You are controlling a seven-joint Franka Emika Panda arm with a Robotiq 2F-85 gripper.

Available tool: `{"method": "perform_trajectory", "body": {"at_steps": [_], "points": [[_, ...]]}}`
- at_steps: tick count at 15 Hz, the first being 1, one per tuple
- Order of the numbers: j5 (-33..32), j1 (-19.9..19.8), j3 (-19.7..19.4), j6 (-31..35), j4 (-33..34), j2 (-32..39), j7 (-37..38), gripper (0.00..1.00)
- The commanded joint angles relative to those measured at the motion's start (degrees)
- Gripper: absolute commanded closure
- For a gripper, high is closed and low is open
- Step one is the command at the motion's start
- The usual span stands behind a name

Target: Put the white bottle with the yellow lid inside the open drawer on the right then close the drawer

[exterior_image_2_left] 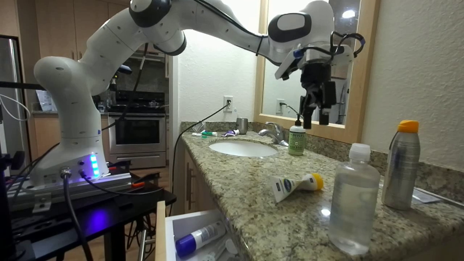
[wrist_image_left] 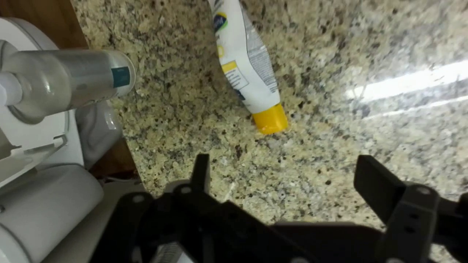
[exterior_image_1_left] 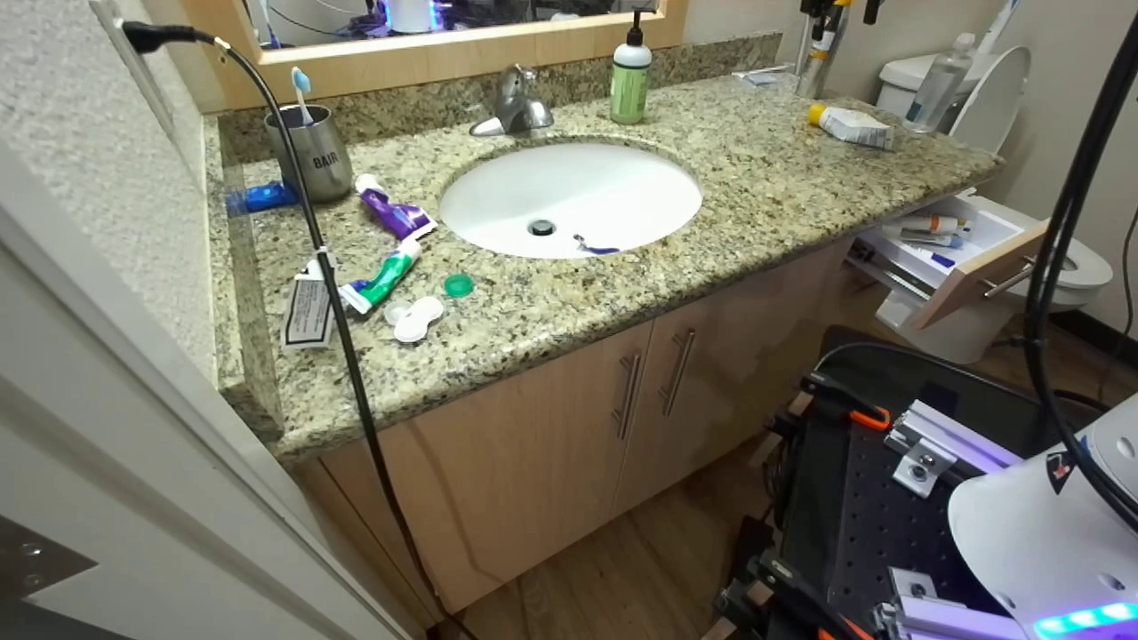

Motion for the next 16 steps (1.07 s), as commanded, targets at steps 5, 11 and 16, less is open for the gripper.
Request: {"method": "perform_trajectory", "body": {"at_steps": [5, 11, 16], "points": [[-3.55, -10.12, 10.93, -18.68, 12.15, 3.88, -18.89, 0.00], [-11.09, -9.32, 10.39, -17.98, 13.43, 9.18, -19.27, 0.00], [-10.91, -9.56, 12.10, -22.60, 9.80, 4.81, -27.35, 0.00]]}}
